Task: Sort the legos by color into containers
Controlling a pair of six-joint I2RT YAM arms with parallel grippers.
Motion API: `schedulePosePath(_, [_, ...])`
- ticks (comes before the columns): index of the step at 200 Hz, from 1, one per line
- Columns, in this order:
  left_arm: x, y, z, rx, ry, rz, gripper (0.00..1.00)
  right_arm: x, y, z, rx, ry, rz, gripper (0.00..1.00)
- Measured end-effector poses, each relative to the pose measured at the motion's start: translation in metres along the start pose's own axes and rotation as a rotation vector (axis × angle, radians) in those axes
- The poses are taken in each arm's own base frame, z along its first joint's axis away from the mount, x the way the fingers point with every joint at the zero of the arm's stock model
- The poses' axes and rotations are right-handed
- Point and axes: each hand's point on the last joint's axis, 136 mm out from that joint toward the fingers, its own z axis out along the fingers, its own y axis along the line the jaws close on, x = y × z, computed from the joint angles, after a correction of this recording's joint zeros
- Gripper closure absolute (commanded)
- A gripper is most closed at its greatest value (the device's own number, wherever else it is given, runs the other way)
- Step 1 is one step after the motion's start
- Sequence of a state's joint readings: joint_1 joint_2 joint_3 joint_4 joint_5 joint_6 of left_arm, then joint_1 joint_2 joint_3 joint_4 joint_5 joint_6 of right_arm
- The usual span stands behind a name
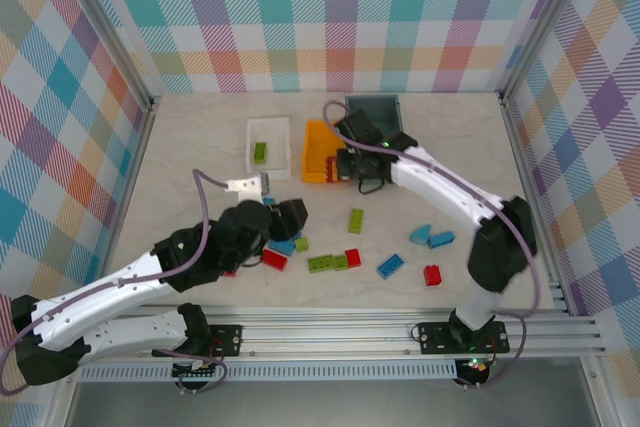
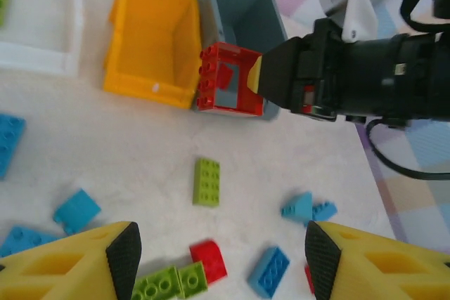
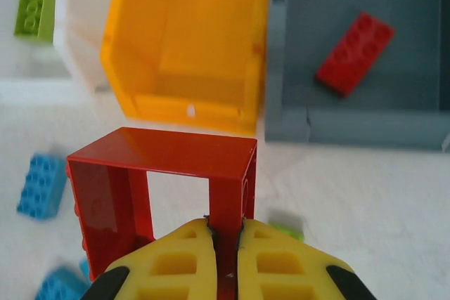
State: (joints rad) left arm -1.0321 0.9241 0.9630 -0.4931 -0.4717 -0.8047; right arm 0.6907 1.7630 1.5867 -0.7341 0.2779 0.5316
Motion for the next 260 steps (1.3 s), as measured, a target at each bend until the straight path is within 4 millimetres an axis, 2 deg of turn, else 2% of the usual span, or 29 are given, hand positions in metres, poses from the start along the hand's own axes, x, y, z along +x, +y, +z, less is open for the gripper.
schedulePosePath(24, [-0.024,0.014,0.017,-0.062,-0.027,-0.034,0.35,-0.039,0.018,0.034,0.065,-0.028,0.007,0.94])
schedulePosePath(56, [-0.026,0.021,0.039,-0.097,0.006,-0.021,0.36,-0.069,0.025,0.073,0.139,-0.043,0.033,0.94])
schedulePosePath(89, [-0.022,0.015,0.048,-0.074,0.042,-0.011,0.35,-0.072,0.016,0.105,0.191,-0.011,0.063,0.93])
schedulePosePath(103, [-0.022,0.013,0.048,-0.063,0.045,-0.011,0.36,-0.069,0.009,0.117,0.205,0.011,0.071,0.96])
schedulePosePath(131, [-0.021,0.01,0.049,-0.046,0.052,-0.01,0.36,-0.062,-0.002,0.131,0.223,0.046,0.076,1.0])
schedulePosePath(151, [-0.021,0.008,0.049,-0.035,0.052,-0.013,0.36,-0.067,0.001,0.128,0.205,0.032,0.076,1.0])
schedulePosePath(164, [-0.022,0.007,0.049,-0.032,0.049,-0.015,0.36,-0.069,0.007,0.119,0.184,0.021,0.07,1.0])
schedulePosePath(180, [-0.018,0.008,0.051,-0.031,0.058,-0.014,0.36,-0.078,0.014,0.098,0.154,-0.008,0.066,1.0])
schedulePosePath(207, [-0.015,0.007,0.052,-0.021,0.07,-0.019,0.36,-0.101,0.016,0.048,0.101,-0.091,0.089,1.0])
schedulePosePath(221, [-0.016,0.004,0.052,-0.007,0.068,-0.022,0.36,-0.109,-0.001,0.028,0.094,-0.12,0.12,1.0])
schedulePosePath(230, [-0.016,0.003,0.052,0.001,0.07,-0.023,0.36,-0.113,-0.021,0.018,0.099,-0.132,0.152,1.0])
schedulePosePath(243, [-0.015,0.0,0.052,0.013,0.076,-0.025,0.36,-0.118,-0.054,0.014,0.121,-0.137,0.196,1.0])
schedulePosePath(260, [-0.013,-0.004,0.056,0.029,0.084,-0.026,0.36,-0.124,-0.092,0.021,0.15,-0.126,0.241,1.0])
